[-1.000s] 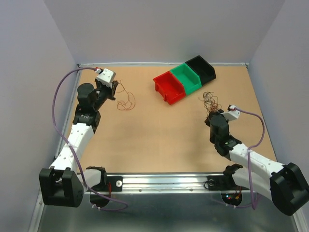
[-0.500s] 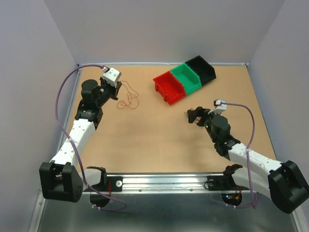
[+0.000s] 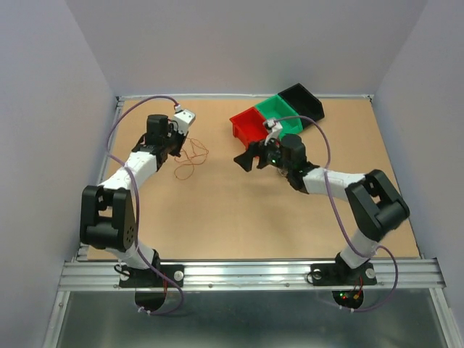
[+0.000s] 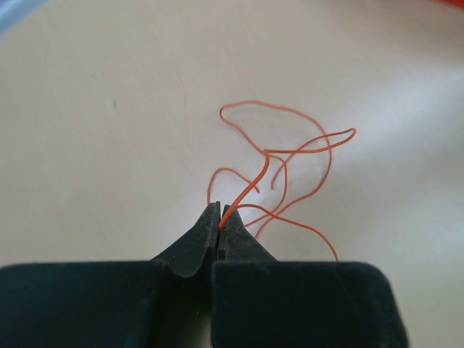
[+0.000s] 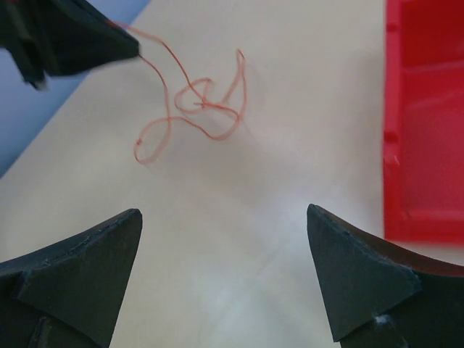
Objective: Untangle the cables
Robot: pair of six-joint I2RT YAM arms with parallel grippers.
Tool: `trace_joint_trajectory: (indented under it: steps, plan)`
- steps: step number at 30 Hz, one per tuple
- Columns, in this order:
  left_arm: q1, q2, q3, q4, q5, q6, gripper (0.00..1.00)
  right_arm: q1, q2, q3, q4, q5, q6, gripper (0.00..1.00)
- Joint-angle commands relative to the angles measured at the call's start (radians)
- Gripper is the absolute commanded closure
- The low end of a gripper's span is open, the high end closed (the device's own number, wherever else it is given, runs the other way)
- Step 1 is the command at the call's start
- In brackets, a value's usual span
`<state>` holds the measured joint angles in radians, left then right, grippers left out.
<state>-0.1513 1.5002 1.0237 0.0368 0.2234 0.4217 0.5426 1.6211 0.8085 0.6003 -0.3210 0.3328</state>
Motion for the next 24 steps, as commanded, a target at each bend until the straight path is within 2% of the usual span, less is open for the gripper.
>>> trace_joint_trajectory:
  steps: [1, 5, 10, 24]
  plan:
    - [-0.005, 0.084, 0.072, -0.06, -0.067, 0.043, 1.0, 0.01, 0.181, 0.24, 0.067, -0.188, 0.012, 0.0]
    - [-0.005, 0.169, 0.098, -0.064, -0.099, 0.046, 1.0, 0.02, 0.408, 0.443, 0.056, -0.236, 0.081, 0.0]
    - [-0.002, 0.253, 0.134, -0.083, -0.114, 0.054, 1.0, 0.052, 0.575, 0.668, -0.023, -0.196, 0.098, 0.0]
    - [0.016, 0.339, 0.185, -0.09, -0.072, 0.065, 1.0, 0.1, 0.793, 0.899, -0.12, -0.127, 0.055, 0.0]
